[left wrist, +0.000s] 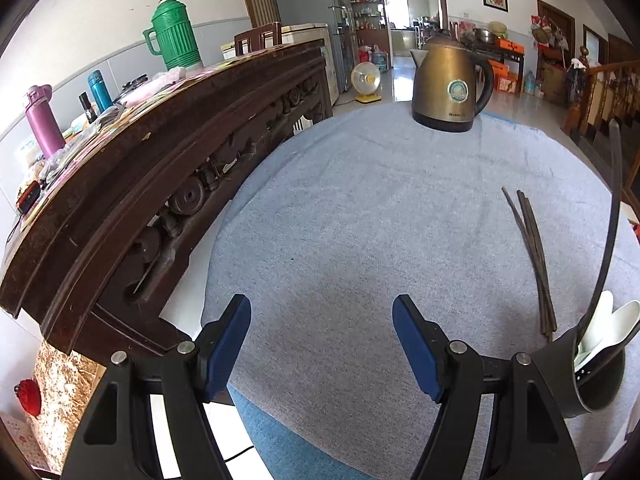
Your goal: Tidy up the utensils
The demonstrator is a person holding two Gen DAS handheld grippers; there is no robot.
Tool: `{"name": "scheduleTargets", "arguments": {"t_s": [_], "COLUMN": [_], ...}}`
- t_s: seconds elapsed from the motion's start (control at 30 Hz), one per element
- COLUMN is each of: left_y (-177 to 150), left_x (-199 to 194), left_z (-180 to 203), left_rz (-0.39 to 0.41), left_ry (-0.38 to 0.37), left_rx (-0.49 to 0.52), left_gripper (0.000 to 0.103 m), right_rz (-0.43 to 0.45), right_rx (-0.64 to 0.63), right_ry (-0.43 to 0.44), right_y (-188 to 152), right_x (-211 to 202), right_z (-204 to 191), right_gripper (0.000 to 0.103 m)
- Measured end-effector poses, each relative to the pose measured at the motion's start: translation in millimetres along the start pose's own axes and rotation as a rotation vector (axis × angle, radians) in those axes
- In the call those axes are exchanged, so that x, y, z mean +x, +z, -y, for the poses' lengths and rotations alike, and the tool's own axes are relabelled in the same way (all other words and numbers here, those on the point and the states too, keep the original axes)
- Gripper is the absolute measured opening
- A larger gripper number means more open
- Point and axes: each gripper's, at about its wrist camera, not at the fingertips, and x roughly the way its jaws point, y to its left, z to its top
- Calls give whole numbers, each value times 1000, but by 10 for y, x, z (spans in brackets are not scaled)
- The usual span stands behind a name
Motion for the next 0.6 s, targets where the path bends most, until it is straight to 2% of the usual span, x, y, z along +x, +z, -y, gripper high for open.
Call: {"name": "scheduleTargets", "arguments": {"t_s": [0.6], "left_y": [65], "left_x": [294], "left_z": [-70], "left_rz": [-42], "left_ry": [30], "left_rx": [4], "left_gripper": [74], "right_rz": [-125], "right_rx": [84], "right_ry": [-8], "right_y": [-79], "right_x": [465], "right_z": [205], "right_gripper": [52]}}
